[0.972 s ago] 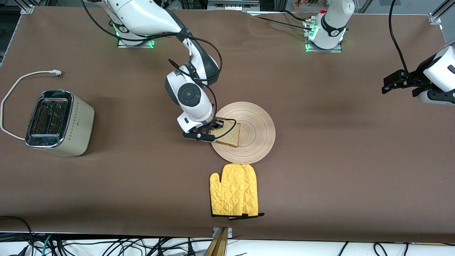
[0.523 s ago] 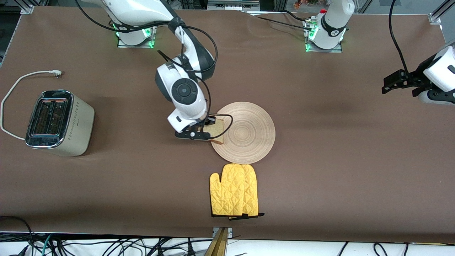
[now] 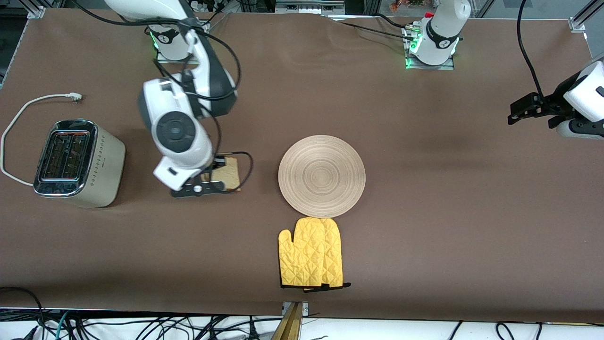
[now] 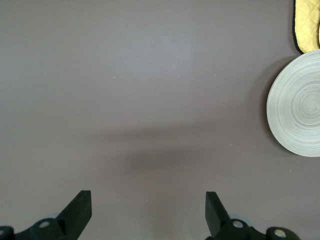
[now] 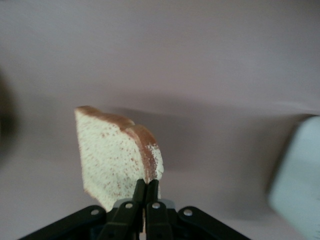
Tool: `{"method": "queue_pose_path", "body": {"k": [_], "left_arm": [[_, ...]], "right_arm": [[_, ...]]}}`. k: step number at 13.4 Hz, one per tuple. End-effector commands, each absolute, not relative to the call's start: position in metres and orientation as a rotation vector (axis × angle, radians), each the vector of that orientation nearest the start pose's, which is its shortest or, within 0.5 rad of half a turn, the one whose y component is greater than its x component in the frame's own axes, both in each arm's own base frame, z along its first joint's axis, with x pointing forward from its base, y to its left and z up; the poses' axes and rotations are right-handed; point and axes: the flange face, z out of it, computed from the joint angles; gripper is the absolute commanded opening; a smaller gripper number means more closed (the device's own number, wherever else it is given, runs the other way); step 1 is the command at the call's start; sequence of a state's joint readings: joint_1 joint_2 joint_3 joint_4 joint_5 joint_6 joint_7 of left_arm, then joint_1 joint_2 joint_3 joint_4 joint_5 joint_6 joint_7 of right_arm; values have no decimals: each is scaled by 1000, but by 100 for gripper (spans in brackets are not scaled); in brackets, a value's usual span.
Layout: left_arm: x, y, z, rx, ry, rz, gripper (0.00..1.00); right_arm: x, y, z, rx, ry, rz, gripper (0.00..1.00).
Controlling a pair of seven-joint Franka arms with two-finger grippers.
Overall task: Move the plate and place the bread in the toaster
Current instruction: 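Lift the bread with the right gripper and carry it to the toaster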
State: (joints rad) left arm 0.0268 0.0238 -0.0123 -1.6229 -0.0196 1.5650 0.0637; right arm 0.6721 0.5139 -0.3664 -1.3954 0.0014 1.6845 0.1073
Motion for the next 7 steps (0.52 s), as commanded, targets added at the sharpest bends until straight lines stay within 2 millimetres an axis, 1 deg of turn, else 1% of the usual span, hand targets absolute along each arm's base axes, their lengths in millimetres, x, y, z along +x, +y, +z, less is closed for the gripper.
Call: {"method": "queue_pose_path", "body": {"k": [1,2,3,4,6,7], "left_arm": [[557,5,593,-3172,65,132,100],[558,4,596,-3172,65,122,100],[558,4,597,-3172,68,120,100],[559,4,597,-3172,68,120,100],[558,4,597,-3172,68,122,100],[558,4,597,-3172,68,122,100]], "right_arm": [[636,174,456,-3362,-543,310,0],[641,142,465,-3388,-597,335,0],[644,113,471,-3404,-641,378,0],[646,89,477,-3415,-668,404,0],[647,59,487,-3461,-697,445,0],[647,50,491,-3507,-737,479,0]]}}
